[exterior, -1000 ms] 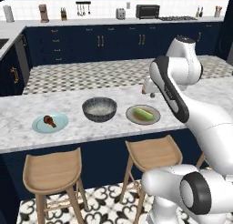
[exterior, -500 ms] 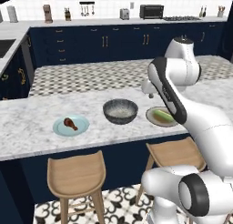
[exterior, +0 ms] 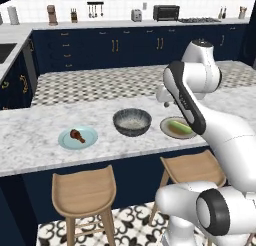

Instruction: Pick the chicken drumstick and corn from their plates and place them in the bowl. Then put the bowl in the fridge.

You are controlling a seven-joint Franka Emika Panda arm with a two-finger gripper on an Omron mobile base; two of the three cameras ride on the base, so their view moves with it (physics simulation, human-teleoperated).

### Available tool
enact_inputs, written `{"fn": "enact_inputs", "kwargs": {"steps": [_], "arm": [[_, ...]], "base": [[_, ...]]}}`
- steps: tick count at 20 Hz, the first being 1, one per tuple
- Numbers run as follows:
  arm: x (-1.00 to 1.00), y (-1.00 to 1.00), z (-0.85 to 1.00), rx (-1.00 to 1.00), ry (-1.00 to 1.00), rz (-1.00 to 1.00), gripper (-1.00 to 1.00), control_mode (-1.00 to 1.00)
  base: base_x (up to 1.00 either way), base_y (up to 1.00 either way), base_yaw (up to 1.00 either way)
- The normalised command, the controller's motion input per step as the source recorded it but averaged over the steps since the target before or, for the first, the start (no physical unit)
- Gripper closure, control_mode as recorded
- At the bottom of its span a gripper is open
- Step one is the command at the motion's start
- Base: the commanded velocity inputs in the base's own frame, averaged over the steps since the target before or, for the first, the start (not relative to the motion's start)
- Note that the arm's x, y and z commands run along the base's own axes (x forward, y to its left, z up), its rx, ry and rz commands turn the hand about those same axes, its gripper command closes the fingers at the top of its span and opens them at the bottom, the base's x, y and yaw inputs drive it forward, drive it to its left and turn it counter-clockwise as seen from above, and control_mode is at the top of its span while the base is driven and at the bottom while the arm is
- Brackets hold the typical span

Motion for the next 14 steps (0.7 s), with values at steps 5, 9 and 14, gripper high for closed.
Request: {"fn": "enact_inputs", "kwargs": {"steps": [5,9,14], "arm": [[0.00,0.00,0.00,0.00,0.00,0.00,-1.00,1.00],[0.00,0.00,0.00,0.00,0.00,0.00,-1.00,1.00],[0.00,0.00,0.00,0.00,0.00,0.00,-1.00,1.00]], "base": [[0.01,0.58,-0.09],[-0.07,0.46,0.00],[0.43,-0.01,0.00]]}}
